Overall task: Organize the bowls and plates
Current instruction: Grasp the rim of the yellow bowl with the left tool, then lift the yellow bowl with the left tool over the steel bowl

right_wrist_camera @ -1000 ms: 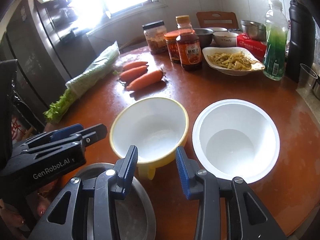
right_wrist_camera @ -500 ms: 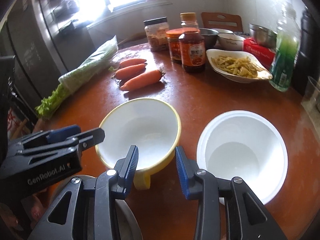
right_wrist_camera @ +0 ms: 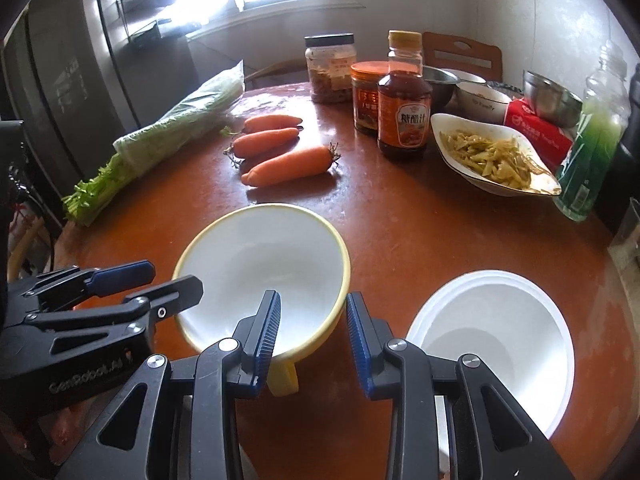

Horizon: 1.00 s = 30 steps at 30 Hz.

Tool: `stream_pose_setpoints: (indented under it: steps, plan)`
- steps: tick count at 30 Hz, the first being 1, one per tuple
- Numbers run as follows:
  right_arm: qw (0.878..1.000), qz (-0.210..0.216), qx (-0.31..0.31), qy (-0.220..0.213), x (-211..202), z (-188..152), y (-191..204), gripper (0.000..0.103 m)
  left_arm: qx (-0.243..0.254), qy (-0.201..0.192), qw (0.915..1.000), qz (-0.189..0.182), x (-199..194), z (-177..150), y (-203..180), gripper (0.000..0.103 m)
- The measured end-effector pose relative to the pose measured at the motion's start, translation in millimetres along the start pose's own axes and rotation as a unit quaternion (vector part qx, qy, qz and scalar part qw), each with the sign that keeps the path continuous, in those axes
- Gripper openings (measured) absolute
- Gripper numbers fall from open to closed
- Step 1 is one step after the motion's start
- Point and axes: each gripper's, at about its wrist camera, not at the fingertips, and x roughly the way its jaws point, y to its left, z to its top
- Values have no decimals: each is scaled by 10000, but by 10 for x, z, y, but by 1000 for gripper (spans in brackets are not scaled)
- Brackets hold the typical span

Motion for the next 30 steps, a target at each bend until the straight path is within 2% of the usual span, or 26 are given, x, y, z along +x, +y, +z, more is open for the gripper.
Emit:
stream_pose_setpoints:
  steps: [3, 7, 10, 12, 30]
  plan:
    - [10000, -30, -79, 27, 60, 15, 1, 25, -42, 31, 10000, -30, 51, 5, 8, 54]
    - [9999, 37, -129, 8, 94, 15, 2, 22, -41, 125, 9998, -151, 115, -4, -11, 54]
    - [9998, 109, -185, 13, 97, 7, 29, 22, -48, 132, 9996, -246, 120, -2, -8, 48]
    - [9996, 182, -215, 18, 96, -1, 47, 21, -41, 96, 9995, -282, 108, -6, -15, 39]
    - [9982, 260, -453, -285, -195, 59, 214, 21, 20, -356, 9994, -48, -222, -12, -34, 38]
